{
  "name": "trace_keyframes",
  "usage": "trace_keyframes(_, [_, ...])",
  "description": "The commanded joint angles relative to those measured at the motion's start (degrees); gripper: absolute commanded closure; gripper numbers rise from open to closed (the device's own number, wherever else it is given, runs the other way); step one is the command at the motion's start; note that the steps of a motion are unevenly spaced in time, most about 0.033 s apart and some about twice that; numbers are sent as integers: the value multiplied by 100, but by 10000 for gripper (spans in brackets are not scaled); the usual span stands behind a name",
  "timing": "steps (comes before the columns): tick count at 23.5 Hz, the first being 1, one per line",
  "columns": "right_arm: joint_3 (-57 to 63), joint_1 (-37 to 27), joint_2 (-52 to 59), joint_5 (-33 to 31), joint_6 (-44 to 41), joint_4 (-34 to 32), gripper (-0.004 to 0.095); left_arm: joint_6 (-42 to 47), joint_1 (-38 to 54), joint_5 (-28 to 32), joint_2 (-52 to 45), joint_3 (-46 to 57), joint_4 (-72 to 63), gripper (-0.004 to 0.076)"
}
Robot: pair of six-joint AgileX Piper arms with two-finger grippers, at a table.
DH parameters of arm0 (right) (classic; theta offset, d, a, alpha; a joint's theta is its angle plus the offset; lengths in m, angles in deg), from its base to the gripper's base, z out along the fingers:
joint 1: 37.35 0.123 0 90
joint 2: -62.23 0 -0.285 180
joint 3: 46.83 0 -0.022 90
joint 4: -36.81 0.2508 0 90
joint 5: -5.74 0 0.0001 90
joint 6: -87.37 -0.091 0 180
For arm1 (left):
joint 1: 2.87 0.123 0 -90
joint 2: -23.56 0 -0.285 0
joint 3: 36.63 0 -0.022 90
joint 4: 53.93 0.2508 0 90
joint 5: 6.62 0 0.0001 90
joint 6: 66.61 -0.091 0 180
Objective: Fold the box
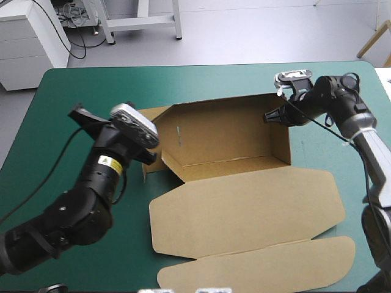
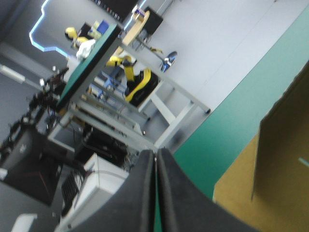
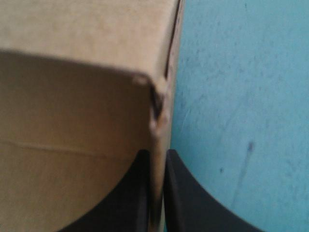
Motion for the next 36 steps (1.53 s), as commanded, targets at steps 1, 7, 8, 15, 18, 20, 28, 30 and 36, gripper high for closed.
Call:
trace_keyframes(1, [-810, -72, -625, -428, -46, 95, 908, -297, 697, 105, -483, -189, -432, 724])
trace_keyframes(7, [-1923, -81, -1568, -980, -32, 83, 907, -1494, 2134, 81, -796, -189, -2197, 724])
trace_keyframes(8, [-2009, -81, -1632, -1079, 68, 83, 903, -1690, 2392, 81, -796, -189, -2461, 724])
trace_keyframes(15, [-2138, -81, -1666, -970, -625, -206, 555, -2661, 4118, 493, -761, -189, -4356, 724])
trace_keyframes(18, [-2342, -81, -1666, -1101, -625, -167, 377, -3230, 5146, 677, -721, -189, -5396, 724])
trace_keyframes(20, [-2541, -81, -1608, -1113, -625, -167, 378, -3562, 5654, 665, -661, -189, -5912, 724])
trace_keyframes(28, [-2912, -81, -518, -1113, -901, -581, 378, -5422, 7969, 445, -183, -189, -8972, 724])
trace_keyframes(30, [-2855, -81, -223, -1113, -923, -569, 378, -5730, 8226, 436, -143, -189, -9467, 724])
trace_keyframes(36, [-1846, -81, -389, -1088, -822, -539, 414, -5876, 8228, 403, -129, -189, -9775, 724])
